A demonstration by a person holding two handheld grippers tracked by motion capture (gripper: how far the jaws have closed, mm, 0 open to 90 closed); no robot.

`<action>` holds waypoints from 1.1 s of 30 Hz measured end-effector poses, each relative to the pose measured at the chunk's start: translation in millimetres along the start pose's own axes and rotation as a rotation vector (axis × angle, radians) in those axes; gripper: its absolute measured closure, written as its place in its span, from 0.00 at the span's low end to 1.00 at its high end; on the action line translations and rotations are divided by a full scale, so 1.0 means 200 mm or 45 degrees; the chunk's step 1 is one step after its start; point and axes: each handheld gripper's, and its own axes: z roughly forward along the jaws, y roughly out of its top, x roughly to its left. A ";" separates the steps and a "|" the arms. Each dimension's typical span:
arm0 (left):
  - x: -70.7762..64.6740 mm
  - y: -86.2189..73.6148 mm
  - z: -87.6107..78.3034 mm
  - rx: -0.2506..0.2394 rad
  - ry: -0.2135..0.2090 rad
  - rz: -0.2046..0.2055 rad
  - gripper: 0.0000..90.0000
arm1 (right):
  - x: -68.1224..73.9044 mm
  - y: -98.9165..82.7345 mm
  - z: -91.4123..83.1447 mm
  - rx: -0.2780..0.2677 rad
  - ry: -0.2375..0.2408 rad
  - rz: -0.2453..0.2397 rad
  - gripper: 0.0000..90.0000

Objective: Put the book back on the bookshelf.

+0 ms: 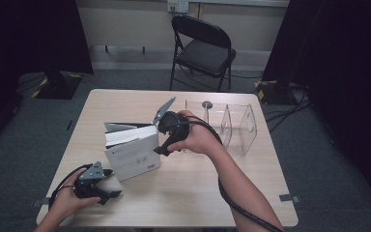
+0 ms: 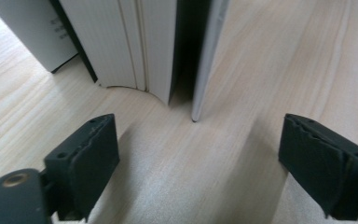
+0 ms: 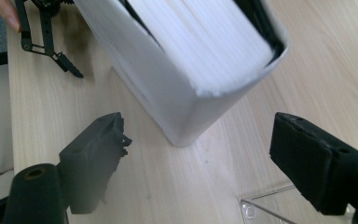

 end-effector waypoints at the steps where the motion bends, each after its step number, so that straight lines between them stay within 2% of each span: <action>1: 0.00 0.00 0.00 0.011 0.004 0.003 0.10 | 0.00 0.01 0.00 0.001 -0.003 -0.005 0.18; 2: 0.00 0.01 0.00 0.014 0.020 0.016 0.09 | 0.00 0.02 0.00 -0.005 -0.008 -0.011 0.19; 3: 0.00 0.01 0.00 0.018 0.001 0.002 0.08 | -0.01 0.03 -0.01 -0.003 0.001 -0.008 0.19; 10: 0.00 0.01 0.01 0.021 -0.002 0.008 0.06 | -0.02 0.10 0.00 0.011 0.012 -0.016 0.19; 16: 0.00 0.01 0.01 0.021 -0.002 0.008 0.06 | -0.01 0.16 0.04 0.023 0.016 -0.062 0.19; 18: 0.00 0.01 0.01 0.020 -0.002 0.008 0.06 | -0.01 0.18 0.06 0.031 0.041 -0.060 0.19; 21: 0.00 0.01 0.01 0.021 -0.002 0.008 0.06 | 0.00 0.20 0.08 0.044 0.045 -0.089 0.19; 25: 0.00 0.01 0.01 0.020 -0.003 0.012 0.06 | 0.01 0.24 0.11 0.060 0.076 -0.082 0.19; 27: 0.00 0.01 0.01 0.020 -0.003 0.012 0.06 | 0.02 0.25 0.12 0.075 0.069 -0.085 0.19; 29: 0.00 0.01 0.01 0.020 -0.005 0.014 0.06 | 0.02 0.25 0.14 0.102 0.065 -0.083 0.21; 33: 0.00 0.01 0.01 0.011 -0.010 0.014 0.06 | 0.03 0.26 0.15 0.124 0.054 -0.120 0.28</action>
